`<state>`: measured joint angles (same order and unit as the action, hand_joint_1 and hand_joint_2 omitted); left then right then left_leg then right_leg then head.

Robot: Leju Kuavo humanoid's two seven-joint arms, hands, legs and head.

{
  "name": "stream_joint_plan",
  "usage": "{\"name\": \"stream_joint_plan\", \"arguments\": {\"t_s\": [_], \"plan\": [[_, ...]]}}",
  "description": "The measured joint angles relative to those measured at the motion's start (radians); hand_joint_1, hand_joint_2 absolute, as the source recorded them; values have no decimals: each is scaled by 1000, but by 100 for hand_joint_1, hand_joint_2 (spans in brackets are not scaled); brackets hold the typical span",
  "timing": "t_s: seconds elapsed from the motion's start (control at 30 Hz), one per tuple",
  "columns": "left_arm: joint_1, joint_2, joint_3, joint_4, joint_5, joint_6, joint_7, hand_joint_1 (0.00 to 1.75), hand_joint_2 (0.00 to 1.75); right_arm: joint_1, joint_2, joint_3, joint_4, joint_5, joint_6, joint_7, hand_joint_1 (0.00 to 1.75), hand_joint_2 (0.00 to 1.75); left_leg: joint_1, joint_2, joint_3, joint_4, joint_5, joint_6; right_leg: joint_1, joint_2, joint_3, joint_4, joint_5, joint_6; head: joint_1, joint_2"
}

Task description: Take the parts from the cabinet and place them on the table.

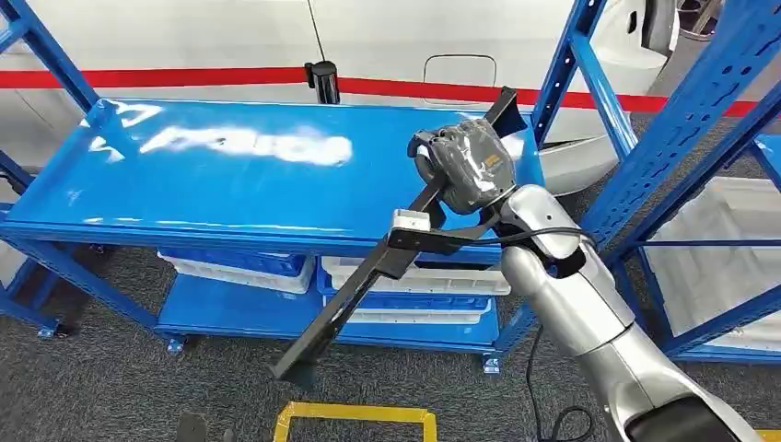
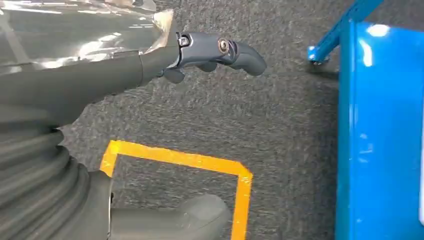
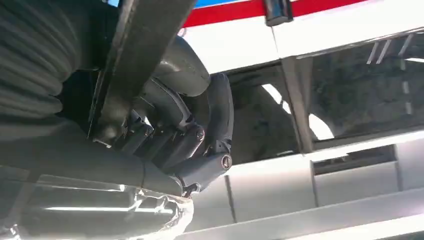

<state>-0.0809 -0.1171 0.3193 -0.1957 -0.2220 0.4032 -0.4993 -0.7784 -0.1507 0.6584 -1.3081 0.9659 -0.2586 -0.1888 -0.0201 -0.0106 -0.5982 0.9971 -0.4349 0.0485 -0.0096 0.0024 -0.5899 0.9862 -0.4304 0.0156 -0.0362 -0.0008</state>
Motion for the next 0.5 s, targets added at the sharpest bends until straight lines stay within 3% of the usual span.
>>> {"name": "stream_joint_plan", "arguments": {"t_s": [0.03,0.1,0.13,0.17,0.23,0.27,0.3,0.33,0.37,0.43,0.47,0.5], "plan": [[-1,0,0,0,-6,-6,8,0,175,1,-2,-2,0,1,0,0,175,175,-1,0,-1,0,-1,2,0,0,0,0,1,1,1,0],[-5,0,-1,0,-11,-24,16,0,175,3,-3,-6,0,7,-3,3,175,175,-1,1,6,-13,14,15,3,1,4,-6,10,13,0,0],[-7,-2,-3,0,-18,-31,18,0,175,7,-5,-8,0,12,-5,5,175,175,11,7,14,-32,27,19,3,1,-6,4,-5,11,1,0],[-10,-5,-4,0,-22,-38,22,0,175,8,-8,-11,0,15,-8,8,175,175,9,7,16,-38,31,22,4,0,-17,33,-31,8,2,0],[-14,-4,-4,0,-32,-48,26,0,175,16,-13,-16,0,22,-9,15,175,175,9,8,8,-37,34,25,-1,0,-82,197,-113,-1,5,0],[-14,-3,-6,0,-38,-54,26,0,175,24,-14,-16,0,25,-9,21,175,175,9,8,5,-37,36,23,-4,0,-112,275,-140,0,5,0],[-14,-2,-9,0,-40,-61,25,0,175,33,-16,-16,0,30,-9,23,175,175,10,8,2,-36,38,21,-5,-1,-124,314,-149,8,5,0],[-14,-1,-11,0,-42,-74,23,0,175,41,-17,-16,0,34,-8,29,175,175,12,8,-1,-34,40,17,-9,-1,-111,302,-139,18,5,0],[-14,0,-11,0,-45,-82,22,0,175,45,-19,-18,0,40,-7,36,175,175,14,7,-6,-29,41,15,-12,-1,-78,248,-117,31,5,0],[-14,2,-12,0,-51,-98,22,0,175,49,-20,-26,-8,51,-5,47,175,175,20,7,-20,-9,39,7,-23,-3,31,55,-56,55,5,0],[-14,8,-13,0,-53,-103,22,0,175,51,-21,-32,-13,55,-5,52,175,175,19,7,-31,1,38,-2,-21,-1,54,17,-71,48,6,0],[-14,8,-16,0,-59,-105,22,0,175,57,-20,-33,-18,57,-4,55,175,175,18,7,-36,5,40,-10,-6,9,44,36,-46,40,4,0]]}}
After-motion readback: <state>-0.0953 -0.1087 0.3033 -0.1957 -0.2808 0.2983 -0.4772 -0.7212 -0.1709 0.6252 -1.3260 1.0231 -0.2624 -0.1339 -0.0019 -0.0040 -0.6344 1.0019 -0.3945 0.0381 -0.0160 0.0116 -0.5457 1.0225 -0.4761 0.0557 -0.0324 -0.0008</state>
